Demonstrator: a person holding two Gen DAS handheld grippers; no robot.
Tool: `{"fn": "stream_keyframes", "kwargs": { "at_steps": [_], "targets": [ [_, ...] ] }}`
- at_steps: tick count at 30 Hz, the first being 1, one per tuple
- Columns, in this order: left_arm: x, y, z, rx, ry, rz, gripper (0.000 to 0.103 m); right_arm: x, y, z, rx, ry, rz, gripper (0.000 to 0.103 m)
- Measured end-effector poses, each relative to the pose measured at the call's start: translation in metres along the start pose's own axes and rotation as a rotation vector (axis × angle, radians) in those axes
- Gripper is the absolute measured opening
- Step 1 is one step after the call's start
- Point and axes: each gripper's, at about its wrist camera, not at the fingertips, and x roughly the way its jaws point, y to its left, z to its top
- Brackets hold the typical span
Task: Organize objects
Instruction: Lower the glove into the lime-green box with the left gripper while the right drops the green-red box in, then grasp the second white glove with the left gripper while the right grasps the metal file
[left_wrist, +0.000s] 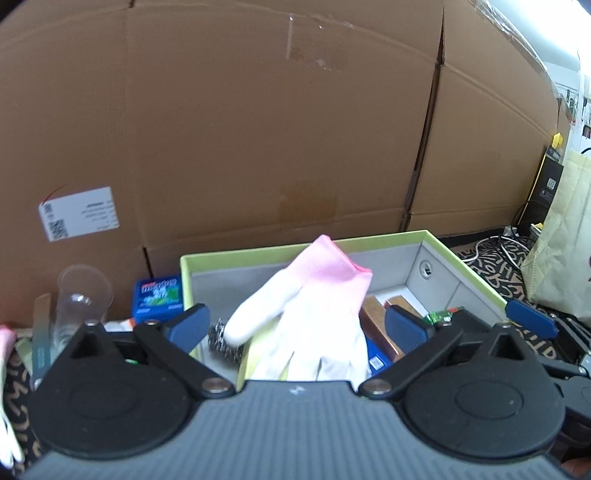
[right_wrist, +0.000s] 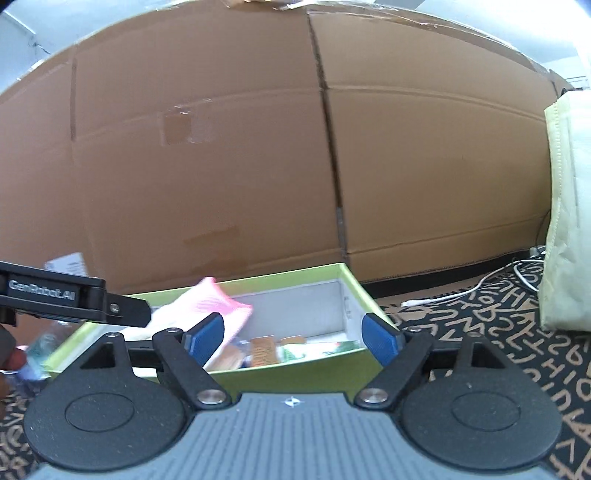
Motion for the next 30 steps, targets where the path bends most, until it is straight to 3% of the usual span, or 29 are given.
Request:
{"fn": "stream_keyframes", "kwargs": {
  "at_steps": [4, 12, 19, 24, 30],
  "targets": [
    [-0.023, 0.008, -0.001, -0.038, -0.001, 0.0, 0.103, -0.034, 0.017, 0.005, -0.014, -0.027, 0.042, 0.086],
    [-0.103, 0.043, -0.037, -0.088, 0.024, 0.067, 0.103, -0.082, 0.061, -0.002, -0.049, -0.038, 0.181, 0.09],
    [-0.146, 0.094, -0.078, -0.181, 0.051, 0.163, 0.103, -0.093, 0.111, -0.037, -0.102, 0.094, 0.308, 0.09],
    [-0.15, 0.138, -0.107, -0.233, 0.099, 0.283, 0.103, -0.093, 0.138, -0.06, -0.126, 0.183, 0.354, 0.089],
    [-0.133, 0.192, -0.109, -0.293, 0.079, 0.409, 0.103, -0.102, 0.153, -0.058, -0.148, 0.186, 0.365, 0.087]
  ]
}}
